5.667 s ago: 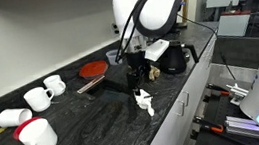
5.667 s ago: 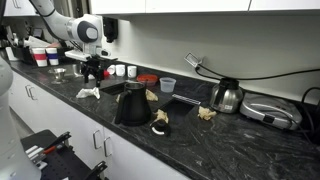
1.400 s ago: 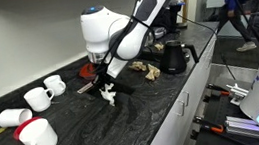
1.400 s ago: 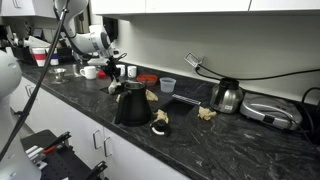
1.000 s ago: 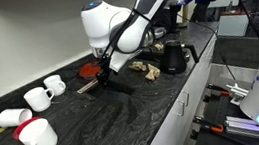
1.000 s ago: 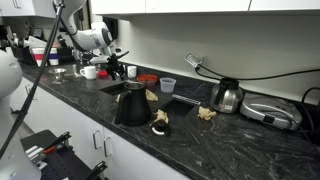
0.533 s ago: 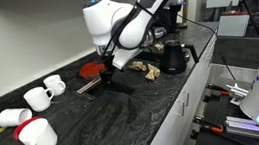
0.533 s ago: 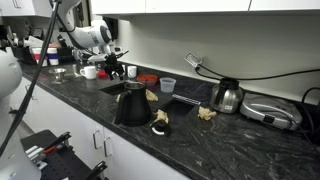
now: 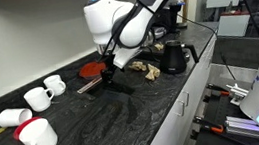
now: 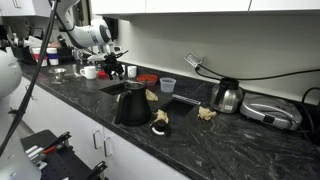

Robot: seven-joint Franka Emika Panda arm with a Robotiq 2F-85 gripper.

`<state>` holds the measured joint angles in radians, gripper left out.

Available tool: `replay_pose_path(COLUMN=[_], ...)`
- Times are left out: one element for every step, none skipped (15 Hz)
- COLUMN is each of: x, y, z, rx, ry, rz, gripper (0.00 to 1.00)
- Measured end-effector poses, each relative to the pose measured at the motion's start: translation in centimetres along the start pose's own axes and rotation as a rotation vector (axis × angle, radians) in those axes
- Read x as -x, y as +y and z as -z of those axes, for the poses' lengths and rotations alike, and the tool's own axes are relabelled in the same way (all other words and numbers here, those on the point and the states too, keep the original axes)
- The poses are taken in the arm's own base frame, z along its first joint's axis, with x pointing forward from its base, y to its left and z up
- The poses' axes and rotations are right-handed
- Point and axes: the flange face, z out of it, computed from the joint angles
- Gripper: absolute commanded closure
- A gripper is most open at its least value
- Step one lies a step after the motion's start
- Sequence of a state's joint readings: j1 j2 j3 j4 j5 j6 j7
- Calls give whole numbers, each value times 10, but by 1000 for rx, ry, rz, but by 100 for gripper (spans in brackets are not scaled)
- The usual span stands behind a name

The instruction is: Throw the litter next to the bin on the left into it

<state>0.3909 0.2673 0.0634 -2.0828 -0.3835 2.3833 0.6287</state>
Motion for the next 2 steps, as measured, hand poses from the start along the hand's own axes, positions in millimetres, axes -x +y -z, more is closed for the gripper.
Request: replay_pose_path(x=[0, 0], y=[0, 0], z=[0, 0], rx=[0, 0], ry=[0, 0], rz=[0, 0], gripper=[0, 0])
